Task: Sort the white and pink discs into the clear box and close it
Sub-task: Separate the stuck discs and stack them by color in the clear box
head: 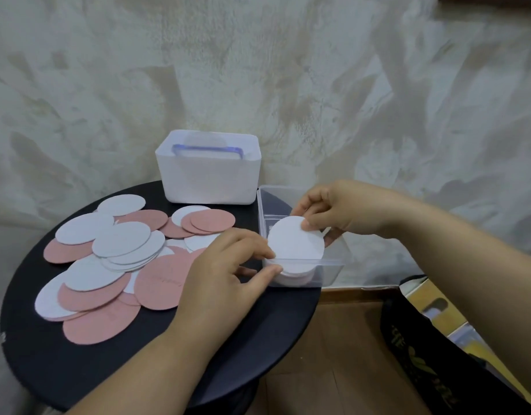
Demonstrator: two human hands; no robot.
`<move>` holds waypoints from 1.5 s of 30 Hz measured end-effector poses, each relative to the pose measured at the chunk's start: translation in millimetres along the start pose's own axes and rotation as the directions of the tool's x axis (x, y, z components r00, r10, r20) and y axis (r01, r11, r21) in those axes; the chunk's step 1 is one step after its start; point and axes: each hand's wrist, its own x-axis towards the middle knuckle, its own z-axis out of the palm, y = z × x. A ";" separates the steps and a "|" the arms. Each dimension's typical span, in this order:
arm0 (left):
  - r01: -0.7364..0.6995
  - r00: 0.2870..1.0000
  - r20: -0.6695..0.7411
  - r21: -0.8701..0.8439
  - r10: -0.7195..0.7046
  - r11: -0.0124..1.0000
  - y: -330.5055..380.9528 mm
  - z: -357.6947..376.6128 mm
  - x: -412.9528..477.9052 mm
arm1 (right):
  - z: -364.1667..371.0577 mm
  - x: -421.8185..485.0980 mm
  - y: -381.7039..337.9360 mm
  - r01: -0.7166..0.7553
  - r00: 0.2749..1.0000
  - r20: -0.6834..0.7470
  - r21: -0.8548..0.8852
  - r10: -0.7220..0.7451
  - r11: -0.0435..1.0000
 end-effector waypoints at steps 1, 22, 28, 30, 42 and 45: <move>-0.001 1.000 -0.001 0.009 0.001 1.000 0.2 0.0 -0.5 | 1.1 3.2 -0.5 -0.003 1.000 0.010 -0.025 0.003 1.000; 0.022 1.000 -0.020 0.012 -0.022 1.000 4.3 -0.2 -1.8 | 9.5 19.4 -0.9 -0.004 1.000 0.012 -0.323 0.008 0.946; 0.013 1.000 -0.023 0.005 -0.013 1.000 4.3 0.0 -2.3 | 12.6 18.1 -6.5 -0.007 0.999 0.037 -0.429 0.026 0.903; 0.007 1.000 -0.024 0.006 -0.007 1.000 3.6 -0.1 -2.5 | 13.1 18.6 -6.9 -0.006 0.999 0.039 -0.441 0.026 0.898; 0.070 0.998 0.004 -0.049 -0.070 0.996 7.9 -18.3 -4.5 | 21.2 6.5 -21.3 0.026 0.995 -0.068 -0.547 -0.075 0.837; 0.125 0.990 -0.070 0.054 -0.121 0.991 5.9 -45.3 -10.7 | 38.1 -5.1 -36.3 0.153 0.946 -0.189 -0.458 -0.264 0.876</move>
